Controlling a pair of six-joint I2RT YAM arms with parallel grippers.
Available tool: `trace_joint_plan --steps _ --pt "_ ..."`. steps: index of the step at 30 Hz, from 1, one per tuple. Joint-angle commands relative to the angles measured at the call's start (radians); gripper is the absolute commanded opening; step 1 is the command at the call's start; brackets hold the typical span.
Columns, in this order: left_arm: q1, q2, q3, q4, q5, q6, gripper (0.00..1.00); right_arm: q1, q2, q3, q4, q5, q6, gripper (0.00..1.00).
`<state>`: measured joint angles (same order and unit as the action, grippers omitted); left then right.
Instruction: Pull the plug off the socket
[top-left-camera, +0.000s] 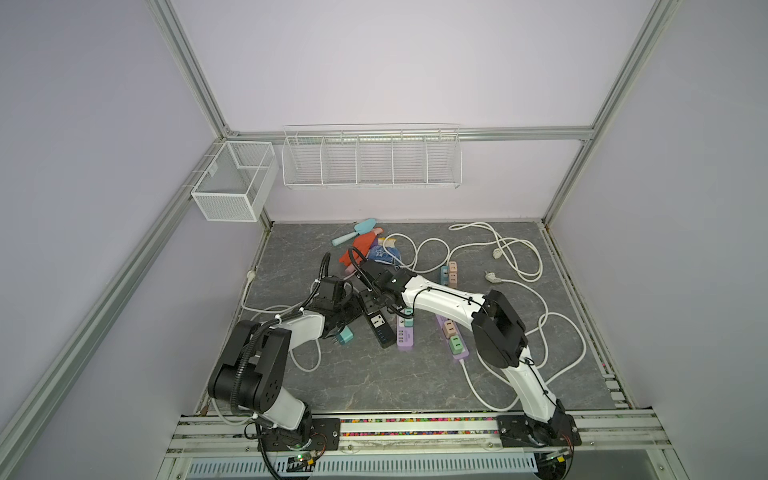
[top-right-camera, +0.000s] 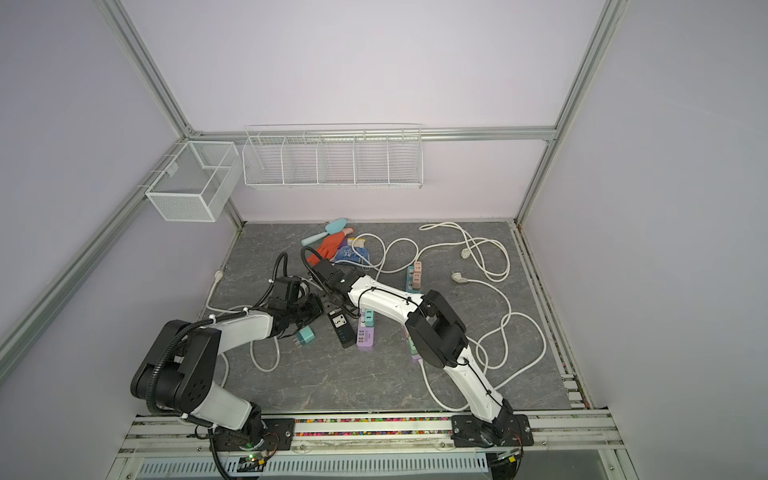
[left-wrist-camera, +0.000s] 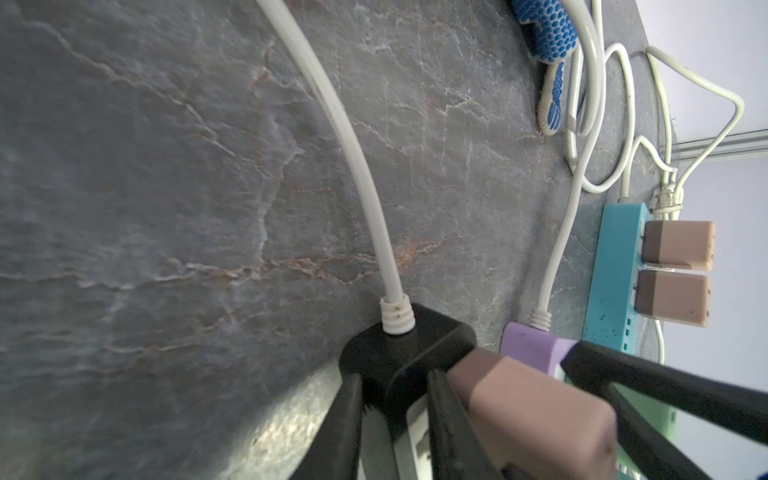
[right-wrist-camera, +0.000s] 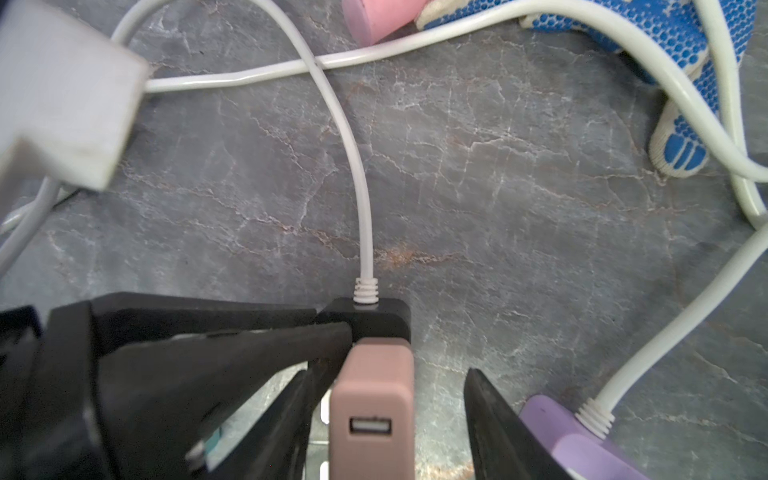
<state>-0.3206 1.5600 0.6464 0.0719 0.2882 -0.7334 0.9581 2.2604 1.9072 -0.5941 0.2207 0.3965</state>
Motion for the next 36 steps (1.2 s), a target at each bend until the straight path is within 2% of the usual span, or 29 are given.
trace_joint_plan --steps 1,13,23,36 --pt "0.000 0.027 -0.025 -0.042 -0.020 -0.005 0.27 -0.003 0.027 0.026 -0.025 0.007 0.010 0.60" --pt "0.000 -0.009 -0.027 -0.109 -0.109 0.007 0.27 -0.004 0.051 0.027 -0.030 -0.011 0.011 0.56" --pt "-0.002 0.027 -0.024 -0.075 -0.039 0.003 0.27 0.004 0.036 -0.005 -0.020 0.003 0.010 0.50" --pt "-0.003 0.012 -0.040 -0.073 -0.058 -0.009 0.26 0.007 0.029 -0.015 -0.015 -0.005 -0.005 0.45"
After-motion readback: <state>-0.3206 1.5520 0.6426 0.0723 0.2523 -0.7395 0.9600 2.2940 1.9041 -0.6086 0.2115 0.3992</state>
